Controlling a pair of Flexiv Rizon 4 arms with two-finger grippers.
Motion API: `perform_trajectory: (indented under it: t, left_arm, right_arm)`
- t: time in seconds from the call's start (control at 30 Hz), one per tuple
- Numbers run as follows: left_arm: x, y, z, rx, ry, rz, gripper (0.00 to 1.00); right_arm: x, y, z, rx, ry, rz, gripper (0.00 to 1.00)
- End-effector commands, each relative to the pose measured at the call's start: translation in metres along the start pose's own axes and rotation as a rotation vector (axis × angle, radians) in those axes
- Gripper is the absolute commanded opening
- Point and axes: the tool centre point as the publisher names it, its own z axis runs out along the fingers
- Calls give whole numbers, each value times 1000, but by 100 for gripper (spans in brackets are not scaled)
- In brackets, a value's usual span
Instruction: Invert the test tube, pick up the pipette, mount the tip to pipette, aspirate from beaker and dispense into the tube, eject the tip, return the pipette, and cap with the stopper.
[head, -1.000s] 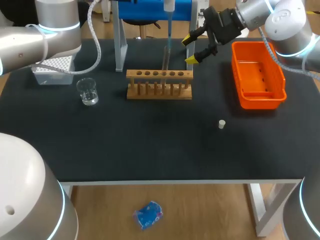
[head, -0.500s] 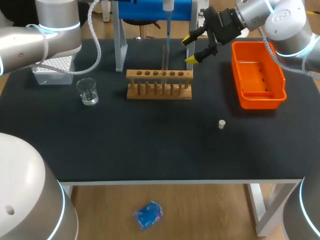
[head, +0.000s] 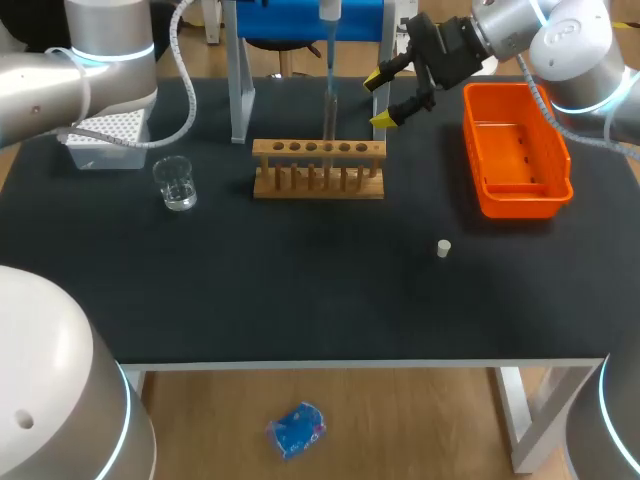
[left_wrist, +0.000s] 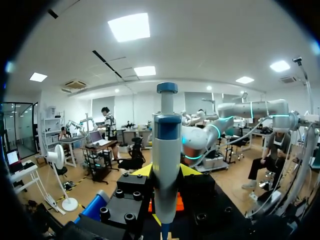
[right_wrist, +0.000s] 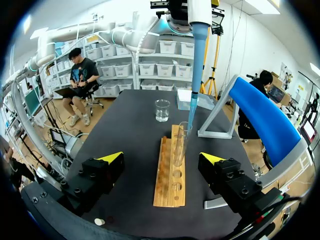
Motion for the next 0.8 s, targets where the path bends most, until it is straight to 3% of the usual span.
perform_trajectory:
  t: [0.03, 0.8]
  left_arm:
    - [3, 0, -1, 0, -2, -4, 0]
    - [5, 13, 8, -3, 10, -45, 0]
  right_arm:
    - [-1, 0, -1, 1, 3, 0, 100]
    - [-1, 0, -1, 1, 3, 0, 100]
